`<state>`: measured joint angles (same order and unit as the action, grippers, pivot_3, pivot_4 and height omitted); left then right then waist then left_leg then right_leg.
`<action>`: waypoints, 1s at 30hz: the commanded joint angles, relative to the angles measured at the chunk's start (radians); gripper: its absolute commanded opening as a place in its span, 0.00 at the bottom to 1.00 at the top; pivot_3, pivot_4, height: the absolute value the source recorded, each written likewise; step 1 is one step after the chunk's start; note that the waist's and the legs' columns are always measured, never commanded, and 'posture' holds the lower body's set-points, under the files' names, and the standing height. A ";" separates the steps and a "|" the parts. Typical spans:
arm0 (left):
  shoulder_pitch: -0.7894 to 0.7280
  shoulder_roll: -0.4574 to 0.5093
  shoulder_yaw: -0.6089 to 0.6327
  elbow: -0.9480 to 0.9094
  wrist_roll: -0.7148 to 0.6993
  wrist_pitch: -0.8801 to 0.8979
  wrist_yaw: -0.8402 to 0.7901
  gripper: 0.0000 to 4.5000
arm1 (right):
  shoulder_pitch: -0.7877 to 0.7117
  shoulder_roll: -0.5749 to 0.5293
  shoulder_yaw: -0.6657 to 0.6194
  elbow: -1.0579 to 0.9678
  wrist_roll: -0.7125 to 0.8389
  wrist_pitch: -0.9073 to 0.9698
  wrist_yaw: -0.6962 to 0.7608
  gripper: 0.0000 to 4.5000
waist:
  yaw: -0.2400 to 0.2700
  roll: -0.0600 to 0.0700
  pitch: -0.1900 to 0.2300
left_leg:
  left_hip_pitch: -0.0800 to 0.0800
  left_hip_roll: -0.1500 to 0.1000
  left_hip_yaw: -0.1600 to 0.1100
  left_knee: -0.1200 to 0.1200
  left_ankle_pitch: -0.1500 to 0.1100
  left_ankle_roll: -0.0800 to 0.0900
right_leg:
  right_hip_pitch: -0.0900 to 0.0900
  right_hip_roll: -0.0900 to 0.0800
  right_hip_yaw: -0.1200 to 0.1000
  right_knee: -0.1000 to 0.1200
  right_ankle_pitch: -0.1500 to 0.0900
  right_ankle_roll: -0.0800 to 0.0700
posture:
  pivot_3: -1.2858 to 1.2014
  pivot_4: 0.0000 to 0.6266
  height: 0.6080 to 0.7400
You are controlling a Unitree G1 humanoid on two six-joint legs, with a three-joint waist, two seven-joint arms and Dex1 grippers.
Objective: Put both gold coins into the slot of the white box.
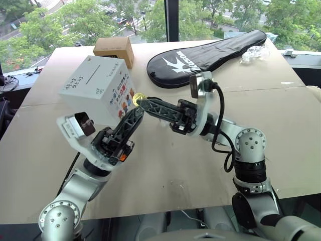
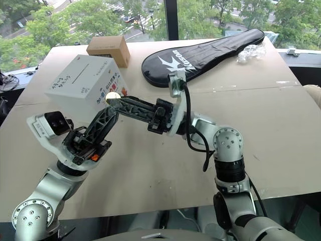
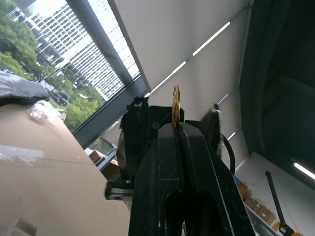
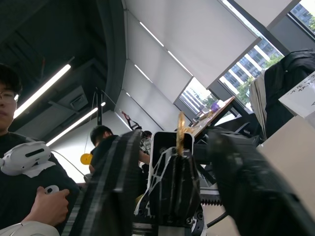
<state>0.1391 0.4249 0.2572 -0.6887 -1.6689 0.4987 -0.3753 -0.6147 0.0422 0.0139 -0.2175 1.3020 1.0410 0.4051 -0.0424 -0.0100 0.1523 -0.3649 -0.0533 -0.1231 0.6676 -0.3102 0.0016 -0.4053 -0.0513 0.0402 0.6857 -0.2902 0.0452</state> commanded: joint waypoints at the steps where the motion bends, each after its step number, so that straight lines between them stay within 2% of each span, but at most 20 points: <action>1: -0.007 0.003 0.015 -0.014 0.010 -0.011 -0.015 0.00 | -0.001 0.004 0.000 -0.032 0.007 -0.029 0.004 0.94 | 0.000 0.000 0.000 | 0.000 0.000 0.000 0.000 0.000 0.000 | 0.000 0.000 0.000 0.000 0.000 0.000 | 0.52 0.24 1.00; 2: -0.007 0.007 0.017 -0.016 0.022 -0.012 -0.012 0.00 | 0.000 0.005 -0.003 -0.032 0.005 -0.035 -0.002 0.97 | 0.000 0.000 0.000 | 0.000 0.000 0.000 0.000 0.000 0.000 | 0.000 0.000 0.000 -0.001 0.000 0.000 | 0.52 0.24 1.00; 6: -0.035 0.072 0.059 -0.031 0.137 -0.021 0.046 0.00 | -0.004 -0.023 -0.040 -0.026 -0.067 -0.108 -0.018 0.97 | 0.001 0.000 0.000 | -0.001 0.000 -0.001 -0.001 0.000 0.000 | 0.000 0.000 0.000 -0.001 0.000 0.000 | 0.52 0.24 1.00; 8: -0.092 0.127 0.115 -0.018 0.209 -0.042 0.130 0.00 | -0.017 -0.096 -0.040 -0.024 -0.167 -0.155 0.012 0.97 | 0.003 0.000 0.000 | -0.001 0.000 -0.001 -0.001 0.000 0.000 | 0.000 0.000 -0.001 -0.001 0.000 0.000 | 0.52 0.24 1.00; 11: -0.167 0.243 0.206 0.007 0.260 -0.030 0.196 0.00 | -0.035 -0.220 0.003 -0.037 -0.311 -0.208 0.086 0.97 | 0.008 0.000 0.001 | -0.002 0.000 -0.003 0.000 0.000 0.000 | 0.000 0.000 -0.003 -0.003 0.000 0.000 | 0.52 0.24 1.00; 14: -0.218 0.374 0.307 0.082 0.264 0.009 0.223 0.00 | -0.061 -0.304 0.022 -0.042 -0.390 -0.244 0.146 0.97 | -0.004 0.000 0.001 | -0.004 0.000 -0.001 -0.002 0.000 0.000 | -0.002 0.000 -0.003 -0.005 0.000 0.000 | 0.52 0.24 1.00; 17: -0.213 0.543 0.378 0.192 0.320 0.114 0.183 0.00 | -0.114 -0.386 0.069 -0.028 -0.555 -0.321 0.176 0.97 | -0.013 0.000 0.002 | -0.008 0.000 -0.001 -0.005 0.000 0.000 | -0.009 0.001 -0.001 -0.005 0.000 0.000 | 0.52 0.24 1.00; 19: -0.203 0.608 0.382 0.244 0.387 0.152 0.152 0.00 | -0.133 -0.407 0.090 -0.021 -0.630 -0.380 0.192 0.97 | -0.013 0.002 0.003 | -0.015 -0.001 -0.004 -0.003 0.000 0.000 | -0.015 0.002 -0.002 -0.005 0.001 0.000 | 0.52 0.24 1.00; 22: -0.230 0.677 0.358 0.338 0.489 0.190 0.121 0.00 | -0.140 -0.441 0.116 -0.025 -0.724 -0.473 0.243 0.97 | -0.012 0.002 0.003 | -0.016 -0.001 -0.004 -0.003 0.000 0.000 | -0.015 0.001 -0.003 -0.006 0.001 0.000 | 0.52 0.24 1.00; 30: -0.424 0.728 0.201 0.447 0.660 0.300 0.121 0.00 | -0.116 -0.415 0.074 -0.061 -0.724 -0.479 0.240 0.97 | 0.000 0.002 0.005 | -0.018 -0.001 -0.007 -0.002 0.000 0.000 | -0.015 0.000 -0.004 -0.006 0.001 0.000 | 0.52 0.24 1.00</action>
<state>-0.2491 1.1297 0.4605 -0.2444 -1.0393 0.7720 -0.2611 -0.7299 -0.3794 0.1277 -0.2218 0.5681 0.5768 0.6556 -0.0420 -0.0080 0.1568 -0.3831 -0.0550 -0.1302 0.6656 -0.3099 0.0011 -0.4208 -0.0521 0.0364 0.6799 -0.2893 0.0447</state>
